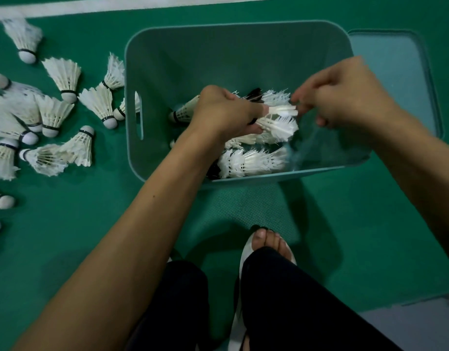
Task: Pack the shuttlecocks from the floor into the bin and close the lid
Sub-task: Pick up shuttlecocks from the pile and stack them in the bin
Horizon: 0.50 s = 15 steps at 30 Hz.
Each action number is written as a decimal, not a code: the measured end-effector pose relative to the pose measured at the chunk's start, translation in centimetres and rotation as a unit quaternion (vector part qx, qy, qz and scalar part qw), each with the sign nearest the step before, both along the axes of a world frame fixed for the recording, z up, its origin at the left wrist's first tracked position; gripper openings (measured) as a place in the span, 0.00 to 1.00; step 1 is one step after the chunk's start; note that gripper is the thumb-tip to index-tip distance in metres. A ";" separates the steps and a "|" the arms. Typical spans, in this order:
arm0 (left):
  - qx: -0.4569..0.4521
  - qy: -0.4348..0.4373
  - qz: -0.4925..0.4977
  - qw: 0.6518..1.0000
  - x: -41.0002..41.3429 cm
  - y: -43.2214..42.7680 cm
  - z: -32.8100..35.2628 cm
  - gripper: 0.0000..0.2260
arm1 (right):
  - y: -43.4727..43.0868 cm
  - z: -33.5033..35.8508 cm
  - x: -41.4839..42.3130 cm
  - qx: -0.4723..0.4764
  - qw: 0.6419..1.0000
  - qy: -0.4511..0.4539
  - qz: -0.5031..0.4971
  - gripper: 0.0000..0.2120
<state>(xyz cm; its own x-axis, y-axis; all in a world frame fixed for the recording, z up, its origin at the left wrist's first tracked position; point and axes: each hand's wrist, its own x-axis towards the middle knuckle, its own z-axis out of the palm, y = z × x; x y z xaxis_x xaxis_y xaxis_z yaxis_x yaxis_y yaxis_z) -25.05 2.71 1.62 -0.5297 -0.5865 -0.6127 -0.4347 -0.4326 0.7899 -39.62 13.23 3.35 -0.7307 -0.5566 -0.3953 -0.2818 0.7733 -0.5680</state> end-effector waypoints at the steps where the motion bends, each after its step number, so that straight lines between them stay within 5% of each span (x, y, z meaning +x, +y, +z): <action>1: 0.008 0.013 0.011 1.000 -0.1 0.3 0.1 0.14 | 0.2 0.1 -0.1 -0.043 0.998 -0.034 -0.040 0.06; 4: 0.021 0.028 0.026 0.999 -0.2 0.9 -0.4 0.13 | 0.4 -0.2 0.0 -0.097 0.987 -0.082 -0.095 0.11; 6: -0.098 -0.037 -0.060 0.993 -0.2 1.2 -1.2 0.11 | 0.4 -0.2 0.2 -0.115 0.989 -0.050 -0.073 0.07; 9: -0.335 -0.175 -0.252 0.891 -0.5 1.9 -1.9 0.09 | 0.4 0.0 0.4 -0.043 0.994 0.100 -0.001 0.05; 12: -0.338 -0.193 -0.392 0.833 -0.4 2.1 -2.5 0.11 | 0.2 -0.1 1.4 0.095 0.955 0.270 0.080 0.08; 15: -0.279 -0.182 -0.497 0.802 -0.2 1.8 -3.1 0.20 | 0.1 -0.6 3.0 0.166 0.921 0.325 0.140 0.08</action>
<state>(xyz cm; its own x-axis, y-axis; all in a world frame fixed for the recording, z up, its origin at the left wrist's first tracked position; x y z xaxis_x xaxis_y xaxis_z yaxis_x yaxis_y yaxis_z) -25.21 4.55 -1.47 -0.7512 -0.2225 -0.6214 -0.5911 0.6458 0.4833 -36.67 13.28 2.70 -0.7193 -0.6863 -0.1074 -0.6931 0.7195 0.0442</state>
